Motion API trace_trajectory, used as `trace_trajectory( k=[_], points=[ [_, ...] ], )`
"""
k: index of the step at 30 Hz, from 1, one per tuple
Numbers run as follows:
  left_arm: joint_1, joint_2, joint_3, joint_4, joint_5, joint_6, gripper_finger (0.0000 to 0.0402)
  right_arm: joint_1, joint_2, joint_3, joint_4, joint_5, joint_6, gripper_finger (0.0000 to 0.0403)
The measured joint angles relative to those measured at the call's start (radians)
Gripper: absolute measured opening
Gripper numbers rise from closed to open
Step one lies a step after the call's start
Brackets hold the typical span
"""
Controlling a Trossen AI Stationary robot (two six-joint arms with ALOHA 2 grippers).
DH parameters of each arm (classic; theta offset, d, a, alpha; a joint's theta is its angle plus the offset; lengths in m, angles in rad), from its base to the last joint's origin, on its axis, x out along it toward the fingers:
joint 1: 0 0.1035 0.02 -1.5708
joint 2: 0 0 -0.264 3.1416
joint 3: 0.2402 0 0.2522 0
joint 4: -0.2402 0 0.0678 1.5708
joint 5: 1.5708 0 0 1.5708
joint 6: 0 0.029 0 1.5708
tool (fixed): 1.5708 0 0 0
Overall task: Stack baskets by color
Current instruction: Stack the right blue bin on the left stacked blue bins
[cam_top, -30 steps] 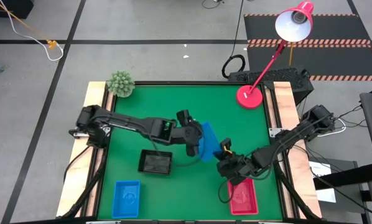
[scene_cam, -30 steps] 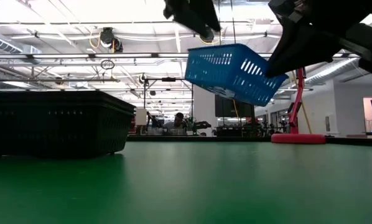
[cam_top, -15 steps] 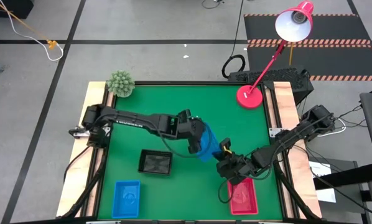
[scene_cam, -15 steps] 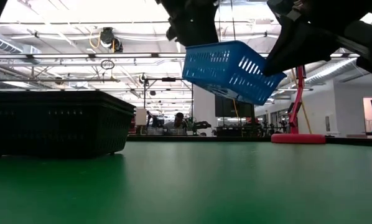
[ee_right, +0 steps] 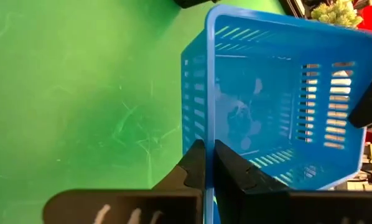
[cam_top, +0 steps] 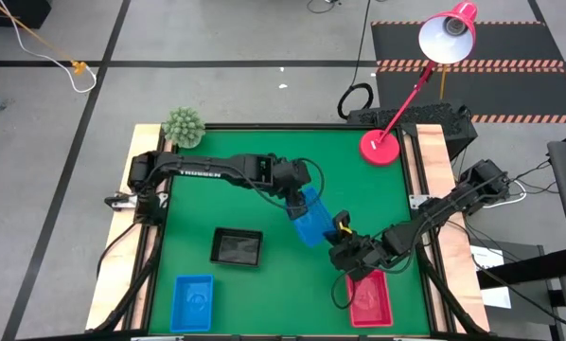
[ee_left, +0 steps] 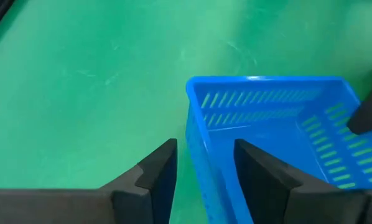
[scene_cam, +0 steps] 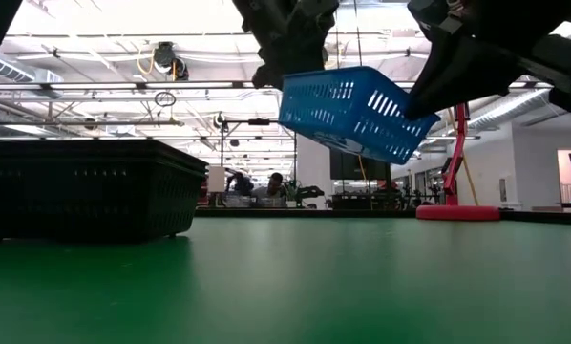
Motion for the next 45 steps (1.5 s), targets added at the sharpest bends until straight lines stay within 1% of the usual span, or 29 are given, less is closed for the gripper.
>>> trace_trajectory(
  k=[12, 16, 19, 22, 25, 27, 29, 33, 38, 42, 45],
  points=[
    [0.003, 0.0, 0.0, -0.006, 0.004, 0.028, 0.0163, -0.001, 0.0, 0.0, 0.0, 0.0, 0.003, 0.0004],
    [0.003, 0.008, 0.001, -0.019, 0.004, 0.029, 0.0153, -0.002, 0.0, 0.0, 0.0, 0.002, 0.003, 0.0004],
    [0.003, 0.015, 0.001, -0.028, 0.003, 0.049, 0.0134, -0.001, 0.0, 0.0, 0.0, 0.003, 0.004, 0.0004],
    [-0.002, 0.013, 0.001, -0.012, 0.001, 0.054, 0.0106, -0.001, 0.0, 0.0, 0.0, 0.003, 0.007, 0.0004],
    [-0.01, 0.013, 0.001, -0.002, 0.001, 0.064, 0.0067, -0.001, 0.0, 0.0, 0.0, 0.003, 0.007, 0.0005],
    [-0.012, 0.013, 0.001, -0.002, -0.002, 0.077, 0.0034, -0.001, 0.0, 0.0, 0.002, 0.003, 0.01, 0.001],
    [-0.014, 0.013, 0.001, -0.005, -0.006, 0.085, 0.0013, -0.001, 0.0, 0.0, 0.019, 0.003, 0.01, 0.0021],
    [-0.016, 0.013, 0.001, -0.036, -0.002, 0.099, 0.0017, 0.0, 0.0, 0.0, 0.081, 0.002, 0.001, 0.0061],
    [-0.028, 0.0, 0.001, -0.109, 0.003, 0.146, 0.0008, 0.022, -0.013, -0.001, 0.138, -0.021, -0.011, 0.0127],
    [-0.068, -0.027, 0.0, -0.167, -0.015, 0.204, 0.0009, 0.047, -0.058, -0.002, 0.168, -0.02, 0.014, 0.0176],
    [-0.121, -0.063, 0.0, -0.218, -0.034, 0.236, 0.0007, 0.071, -0.115, -0.002, 0.18, -0.021, 0.022, 0.02]
  ],
)
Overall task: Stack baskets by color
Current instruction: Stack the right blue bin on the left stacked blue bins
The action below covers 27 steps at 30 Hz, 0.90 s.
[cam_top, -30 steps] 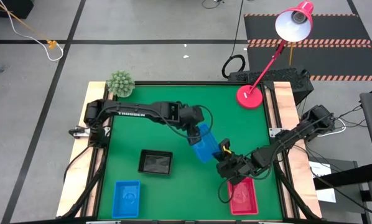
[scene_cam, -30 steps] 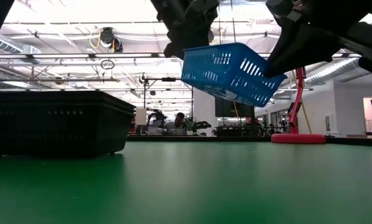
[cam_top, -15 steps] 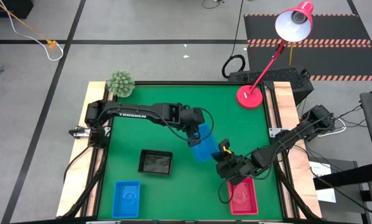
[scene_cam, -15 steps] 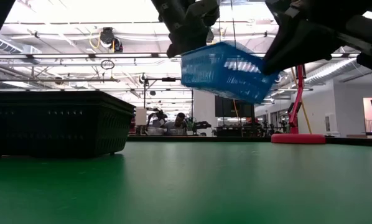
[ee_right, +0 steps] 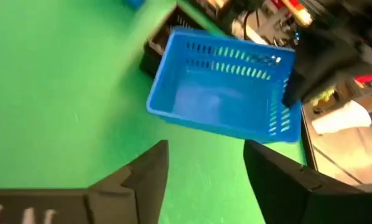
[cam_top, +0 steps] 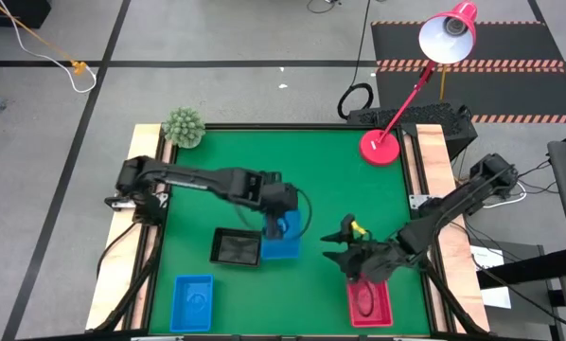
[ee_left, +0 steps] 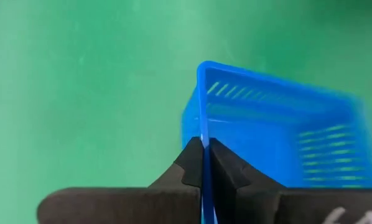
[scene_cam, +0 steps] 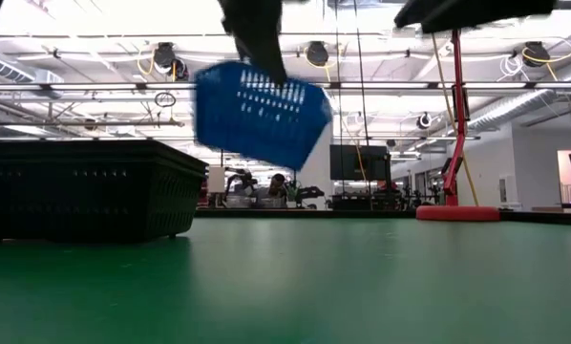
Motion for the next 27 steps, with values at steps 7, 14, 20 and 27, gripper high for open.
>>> trace_trajectory(
  k=[7, 14, 20, 27],
  points=[
    [-0.168, -0.116, 0.0, -0.055, -0.009, 0.067, 0.0007, 0.058, -0.133, 0.0, -0.038, -0.014, 0.079, 0.0213],
    [-0.356, -0.237, 0.0, -0.142, -0.007, -0.018, 0.0007, 0.088, -0.178, 0.0, -0.05, -0.083, 0.137, 0.0203],
    [-0.496, -0.31, -0.03, -0.16, -0.014, -0.169, 0.0007, 0.095, -0.178, 0.0, -0.048, -0.083, 0.18, 0.0195],
    [-0.602, -0.393, -0.172, -0.127, -0.044, -0.367, 0.0006, 0.104, -0.178, 0.0, -0.045, -0.082, 0.28, 0.0163]
  ],
)
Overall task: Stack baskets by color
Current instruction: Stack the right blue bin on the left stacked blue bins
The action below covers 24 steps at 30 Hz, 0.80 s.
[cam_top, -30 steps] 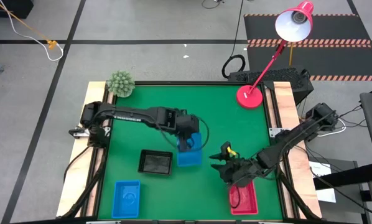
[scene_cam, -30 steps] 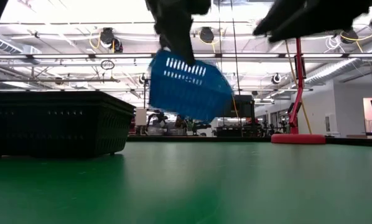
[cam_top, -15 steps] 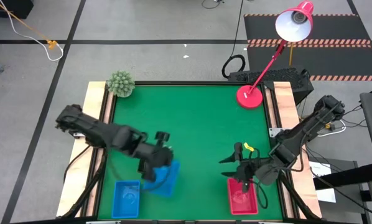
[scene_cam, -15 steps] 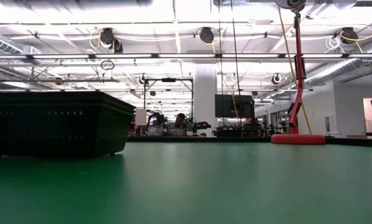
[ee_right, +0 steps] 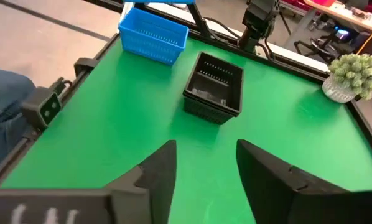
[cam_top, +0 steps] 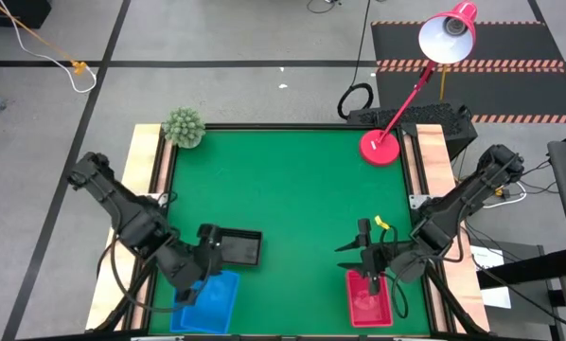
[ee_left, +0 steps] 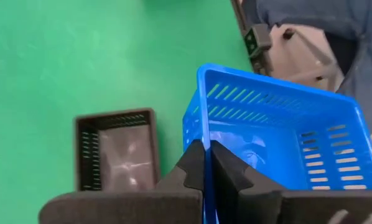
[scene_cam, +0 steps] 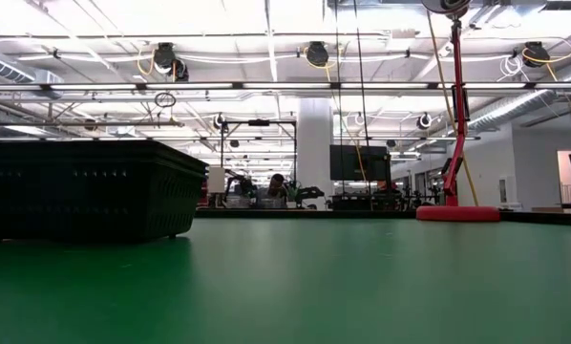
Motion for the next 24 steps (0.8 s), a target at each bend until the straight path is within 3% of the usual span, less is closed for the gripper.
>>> trace_trajectory(
  k=[12, 24],
  points=[
    [-0.147, -0.183, -0.369, 0.253, -0.036, -0.23, 0.0009, 0.05, 0.0, -0.079, 0.207, -0.002, -0.037, 0.0049],
    [-0.226, -0.387, -0.717, 0.494, -0.052, -0.375, 0.001, 0.05, 0.0, -0.105, 0.222, -0.002, -0.037, 0.0014]
  ],
)
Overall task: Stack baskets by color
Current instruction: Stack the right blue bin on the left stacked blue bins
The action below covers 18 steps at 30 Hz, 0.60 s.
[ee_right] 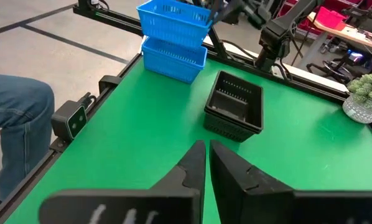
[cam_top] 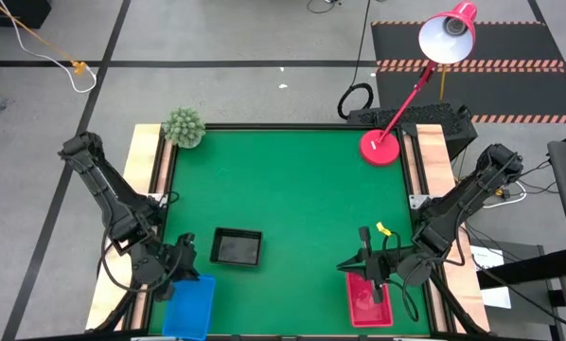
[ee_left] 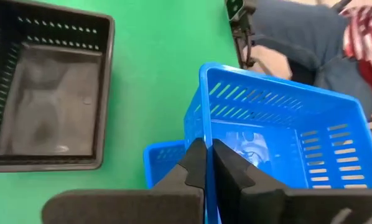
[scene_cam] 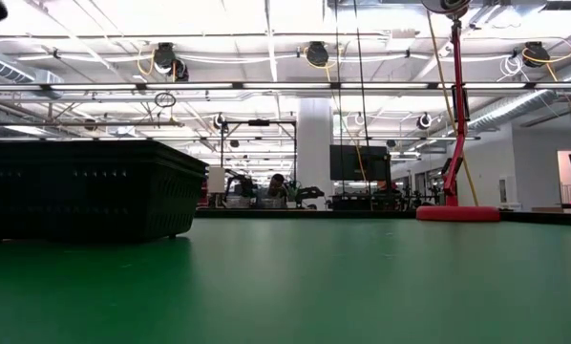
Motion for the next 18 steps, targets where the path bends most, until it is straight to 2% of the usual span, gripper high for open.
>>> trace_trajectory(
  k=[8, 14, 18],
  points=[
    [-0.024, -0.066, -0.161, 0.159, 0.001, -0.049, 0.0013, 0.0, 0.0, 0.0, 0.0, 0.0, -0.012, 0.0013],
    [-0.037, -0.082, -0.2, 0.162, 0.002, -0.105, 0.0006, 0.0, 0.0, 0.0, -0.001, 0.0, -0.012, 0.0013],
    [-0.044, -0.082, -0.224, 0.163, 0.007, -0.13, 0.0016, 0.0, 0.0, 0.0, -0.001, 0.0, -0.012, 0.0013]
  ],
)
